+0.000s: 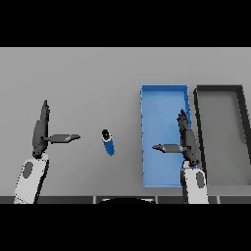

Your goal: Pick up the blue pipe and place it into the blue bin.

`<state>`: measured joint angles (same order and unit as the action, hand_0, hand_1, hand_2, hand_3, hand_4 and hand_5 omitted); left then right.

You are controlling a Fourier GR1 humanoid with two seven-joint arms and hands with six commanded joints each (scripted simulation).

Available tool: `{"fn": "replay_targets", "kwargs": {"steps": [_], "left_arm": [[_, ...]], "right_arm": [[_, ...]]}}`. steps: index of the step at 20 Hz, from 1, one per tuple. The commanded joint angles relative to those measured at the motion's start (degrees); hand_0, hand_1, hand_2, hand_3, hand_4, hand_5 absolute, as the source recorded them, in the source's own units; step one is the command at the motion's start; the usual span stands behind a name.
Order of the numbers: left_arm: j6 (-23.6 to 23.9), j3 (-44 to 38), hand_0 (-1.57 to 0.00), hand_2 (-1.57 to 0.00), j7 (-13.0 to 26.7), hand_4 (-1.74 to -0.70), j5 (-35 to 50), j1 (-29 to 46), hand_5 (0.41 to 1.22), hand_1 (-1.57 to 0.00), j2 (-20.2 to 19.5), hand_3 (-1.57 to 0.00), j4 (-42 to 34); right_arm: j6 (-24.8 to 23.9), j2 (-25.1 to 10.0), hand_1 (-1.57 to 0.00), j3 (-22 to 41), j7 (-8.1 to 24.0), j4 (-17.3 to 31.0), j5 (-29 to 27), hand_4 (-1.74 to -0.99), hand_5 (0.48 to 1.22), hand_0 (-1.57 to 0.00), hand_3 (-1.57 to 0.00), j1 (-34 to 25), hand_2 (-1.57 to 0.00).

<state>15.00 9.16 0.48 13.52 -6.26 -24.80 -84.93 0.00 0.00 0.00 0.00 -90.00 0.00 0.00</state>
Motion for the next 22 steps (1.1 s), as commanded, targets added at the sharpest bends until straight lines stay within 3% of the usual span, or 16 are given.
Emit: {"fn": "replay_targets", "kwargs": {"steps": [1,6,8,10,16,17,22], "left_arm": [[-0.04,-0.1,0.0,0.0,-0.29,-1.01,0.06,0.03,0.586,0.0,-0.06,0.0,0.01],[-0.76,-0.82,0.0,0.0,-0.96,-1.01,0.71,0.6,0.586,0.0,-1.03,0.0,-0.17],[-10.94,1.63,0.0,0.0,-7.09,-1.01,0.31,4.04,0.588,0.0,-7.23,0.0,-1.15],[-14.37,2.25,0.0,0.0,-8.39,-1.01,-0.15,4.21,0.588,0.0,-9.51,0.0,-0.37],[-19.82,3.51,0.0,0.0,-11.72,-1.02,1.34,5.77,0.594,0.0,-10.99,0.0,-1.57],[-21.16,4.56,0.0,0.0,-11.06,-1.02,1.02,5.64,0.587,0.0,-11.62,0.0,-2.54],[-26.1,9.42,0.0,0.0,-7.59,-1.04,-0.07,5.88,0.532,0.0,-13.04,0.0,-6.89]], "right_arm": [[-0.09,0.1,0.0,0.08,-0.02,-0.02,0.05,-1.222,0.603,0.0,0.0,0.02,0.0],[-0.62,0.8,0.0,0.96,-0.1,-0.97,0.76,-1.222,0.603,0.0,0.0,0.42,0.0],[2.11,-4.45,0.0,3.42,-5.02,-3.61,5.07,-1.227,0.603,0.0,0.0,3.52,0.0],[3.36,-5.9,0.0,5.15,-5.53,-5.49,6.9,-1.228,0.599,0.0,0.0,5.55,0.0],[3.15,-6.41,0.0,5.99,-1.79,-7.3,8.07,-1.218,0.589,0.0,0.0,5.37,0.0],[3.05,-6.19,0.0,6.07,-0.96,-7.11,8.12,-1.216,0.587,0.0,0.0,4.5,0.0],[3.78,-6.91,0.0,6.25,-4.8,-7.5,8.18,-1.225,0.603,0.0,0.0,4.89,0.0]]}}
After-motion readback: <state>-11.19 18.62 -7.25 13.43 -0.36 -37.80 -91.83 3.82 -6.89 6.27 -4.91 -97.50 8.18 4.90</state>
